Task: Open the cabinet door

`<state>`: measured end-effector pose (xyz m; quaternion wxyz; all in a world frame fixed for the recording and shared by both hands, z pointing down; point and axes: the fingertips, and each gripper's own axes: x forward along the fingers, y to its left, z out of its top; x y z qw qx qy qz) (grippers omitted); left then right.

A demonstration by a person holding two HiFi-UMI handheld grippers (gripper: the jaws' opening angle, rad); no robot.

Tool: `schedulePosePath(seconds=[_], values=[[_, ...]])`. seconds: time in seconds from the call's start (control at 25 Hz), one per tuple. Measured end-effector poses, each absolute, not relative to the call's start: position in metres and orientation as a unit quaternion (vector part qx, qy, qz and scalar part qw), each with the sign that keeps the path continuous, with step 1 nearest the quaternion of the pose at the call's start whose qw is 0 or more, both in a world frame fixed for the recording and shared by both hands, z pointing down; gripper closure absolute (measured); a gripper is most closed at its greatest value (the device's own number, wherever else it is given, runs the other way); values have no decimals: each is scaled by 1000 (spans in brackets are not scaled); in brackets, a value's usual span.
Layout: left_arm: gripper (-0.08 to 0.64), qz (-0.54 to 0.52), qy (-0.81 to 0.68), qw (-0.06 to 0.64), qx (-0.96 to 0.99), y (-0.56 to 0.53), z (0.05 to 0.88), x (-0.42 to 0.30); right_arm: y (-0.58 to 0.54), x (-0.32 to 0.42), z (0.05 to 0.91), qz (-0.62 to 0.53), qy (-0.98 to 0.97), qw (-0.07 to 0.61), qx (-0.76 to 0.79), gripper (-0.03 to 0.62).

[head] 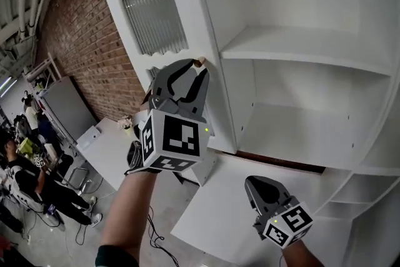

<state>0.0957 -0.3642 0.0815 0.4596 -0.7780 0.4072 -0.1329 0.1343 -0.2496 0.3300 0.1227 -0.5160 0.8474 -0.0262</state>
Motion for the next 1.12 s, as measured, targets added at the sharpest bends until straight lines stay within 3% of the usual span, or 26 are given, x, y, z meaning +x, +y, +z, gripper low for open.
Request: schedulePosePath(seconds=[0.68,1.12], values=[[485,-131,392,439,-797,-357,49,108,-232,158,307,-40,841,117,-527,589],[485,-83,344,432,-830,-341,73,68,-250,139,329,-36,843,119,-523,589]])
